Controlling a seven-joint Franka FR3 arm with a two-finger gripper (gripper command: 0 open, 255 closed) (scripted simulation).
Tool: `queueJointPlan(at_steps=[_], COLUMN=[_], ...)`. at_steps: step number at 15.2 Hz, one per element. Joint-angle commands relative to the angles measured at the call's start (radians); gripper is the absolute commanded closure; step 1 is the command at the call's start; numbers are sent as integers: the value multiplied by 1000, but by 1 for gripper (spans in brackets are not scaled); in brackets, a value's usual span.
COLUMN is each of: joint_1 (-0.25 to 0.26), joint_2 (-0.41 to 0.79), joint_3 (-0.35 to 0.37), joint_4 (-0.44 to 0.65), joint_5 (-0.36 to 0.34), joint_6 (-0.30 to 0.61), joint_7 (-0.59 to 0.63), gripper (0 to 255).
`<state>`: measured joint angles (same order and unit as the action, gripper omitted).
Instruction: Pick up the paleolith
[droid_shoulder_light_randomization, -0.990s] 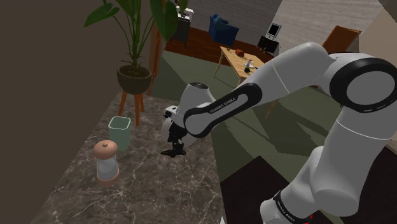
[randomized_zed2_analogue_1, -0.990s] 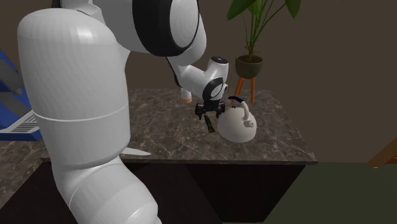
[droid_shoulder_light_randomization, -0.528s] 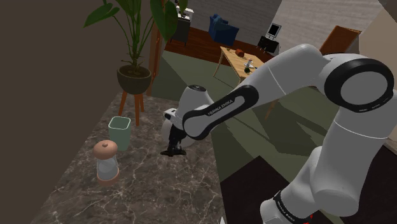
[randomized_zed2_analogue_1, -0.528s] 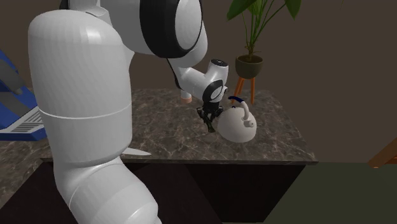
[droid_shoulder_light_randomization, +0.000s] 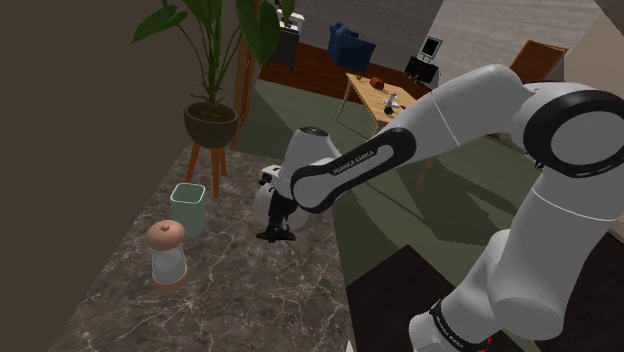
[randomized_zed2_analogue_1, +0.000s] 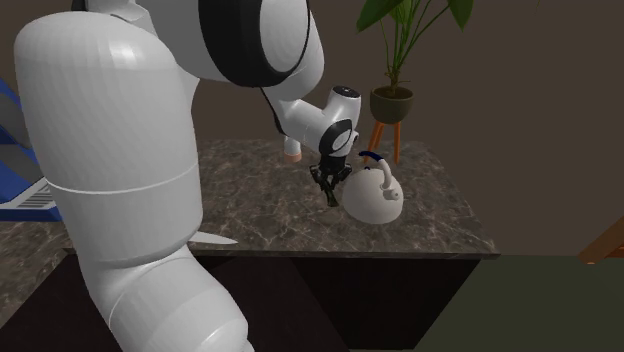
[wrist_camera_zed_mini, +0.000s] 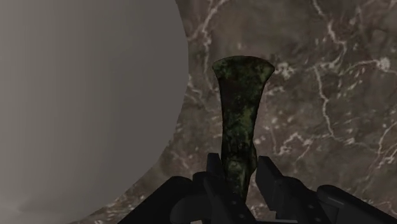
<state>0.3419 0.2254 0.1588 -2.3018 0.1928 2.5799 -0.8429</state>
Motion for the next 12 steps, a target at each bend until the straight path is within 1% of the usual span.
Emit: queueJointPlan(at_steps=[1,10,12], joint_1=[-1,-4,-4], joint_2=[-23,-116,-118], joint_3=[0,-2,-2], joint_4=[2,24,24], joint_5=[-1,-5,-5], joint_6=[-26,-140,-142], joint_7=[3,18,19], gripper=[255,255,255])
